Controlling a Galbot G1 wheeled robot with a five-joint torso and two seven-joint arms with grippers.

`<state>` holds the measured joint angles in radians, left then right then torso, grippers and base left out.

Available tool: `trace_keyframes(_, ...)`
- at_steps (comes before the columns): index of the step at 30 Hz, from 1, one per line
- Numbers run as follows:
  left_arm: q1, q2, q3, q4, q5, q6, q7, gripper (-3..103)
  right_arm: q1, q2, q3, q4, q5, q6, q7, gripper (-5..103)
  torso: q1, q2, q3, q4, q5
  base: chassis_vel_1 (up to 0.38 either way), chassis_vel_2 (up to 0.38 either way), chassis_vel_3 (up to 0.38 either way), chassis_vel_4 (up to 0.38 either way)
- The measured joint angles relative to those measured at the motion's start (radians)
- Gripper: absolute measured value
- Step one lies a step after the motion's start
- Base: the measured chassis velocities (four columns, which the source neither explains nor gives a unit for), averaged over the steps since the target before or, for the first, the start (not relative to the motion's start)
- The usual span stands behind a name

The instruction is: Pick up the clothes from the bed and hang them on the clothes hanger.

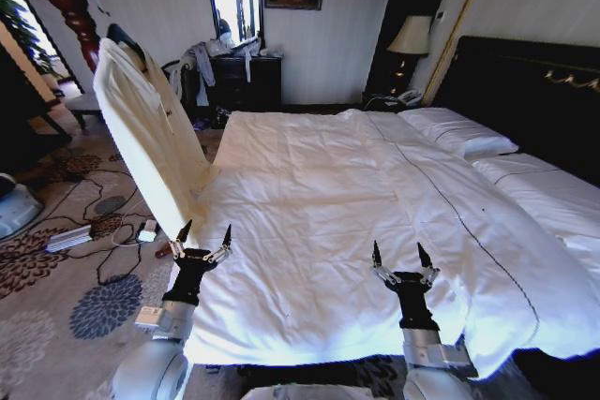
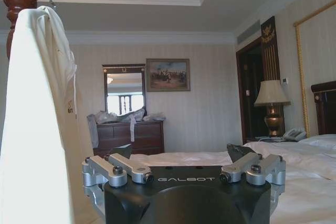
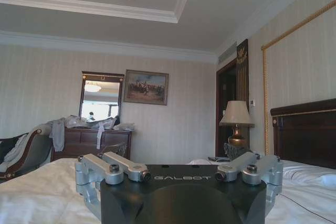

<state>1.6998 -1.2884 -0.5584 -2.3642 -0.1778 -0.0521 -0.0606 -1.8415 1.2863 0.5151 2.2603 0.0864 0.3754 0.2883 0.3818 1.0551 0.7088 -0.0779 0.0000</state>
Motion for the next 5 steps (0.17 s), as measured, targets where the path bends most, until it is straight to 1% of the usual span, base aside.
trace_keyframes(5,0.000,0.000,0.000,0.000,0.000,0.000,0.000,100,0.000,0.000,0.000,0.000,0.000,0.000,0.000,100,0.000,0.000,0.000,0.0000,0.0000,0.000,0.000,0.000,0.000)
